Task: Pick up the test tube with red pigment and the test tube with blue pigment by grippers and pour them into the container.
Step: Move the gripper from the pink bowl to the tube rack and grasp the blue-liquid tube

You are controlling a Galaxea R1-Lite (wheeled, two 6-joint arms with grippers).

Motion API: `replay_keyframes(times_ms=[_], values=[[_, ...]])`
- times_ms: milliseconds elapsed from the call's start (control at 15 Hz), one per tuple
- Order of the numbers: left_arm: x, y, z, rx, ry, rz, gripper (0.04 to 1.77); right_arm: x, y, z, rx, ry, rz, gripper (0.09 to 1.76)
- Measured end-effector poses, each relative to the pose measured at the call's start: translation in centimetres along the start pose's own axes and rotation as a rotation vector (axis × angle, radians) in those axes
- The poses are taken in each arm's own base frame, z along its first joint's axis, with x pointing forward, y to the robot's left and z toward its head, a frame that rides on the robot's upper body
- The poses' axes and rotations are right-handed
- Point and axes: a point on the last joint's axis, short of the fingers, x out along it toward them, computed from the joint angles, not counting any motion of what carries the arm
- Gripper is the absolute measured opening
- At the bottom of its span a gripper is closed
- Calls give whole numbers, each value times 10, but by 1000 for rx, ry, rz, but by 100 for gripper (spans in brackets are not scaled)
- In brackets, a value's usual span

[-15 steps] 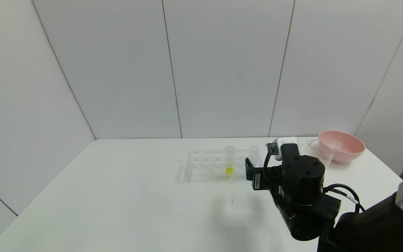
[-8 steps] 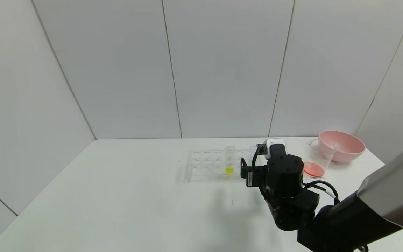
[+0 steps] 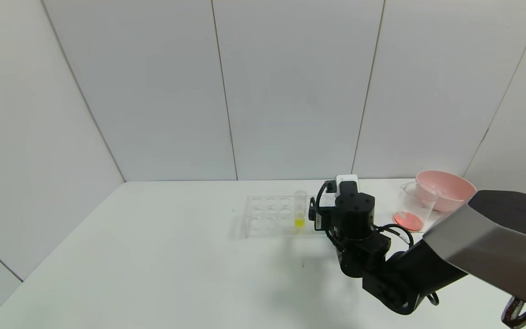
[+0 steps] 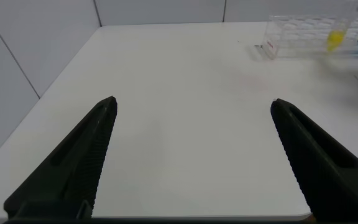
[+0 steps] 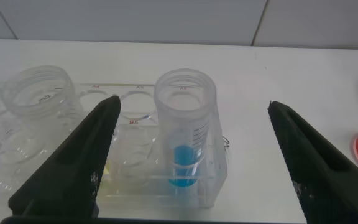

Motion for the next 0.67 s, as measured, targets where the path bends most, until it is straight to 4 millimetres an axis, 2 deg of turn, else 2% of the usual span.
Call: replay_keyframes(times_ms=[200,467,667], values=[[0,0,0,0,0,0,176,11,-2,-2,-10,-5,-12,170],[0,0,0,0,0,0,176,13,-2,-3,-12,-8,-9,170],[0,0,0,0,0,0,176,13,-2,-4,-15,-6,-9,121]])
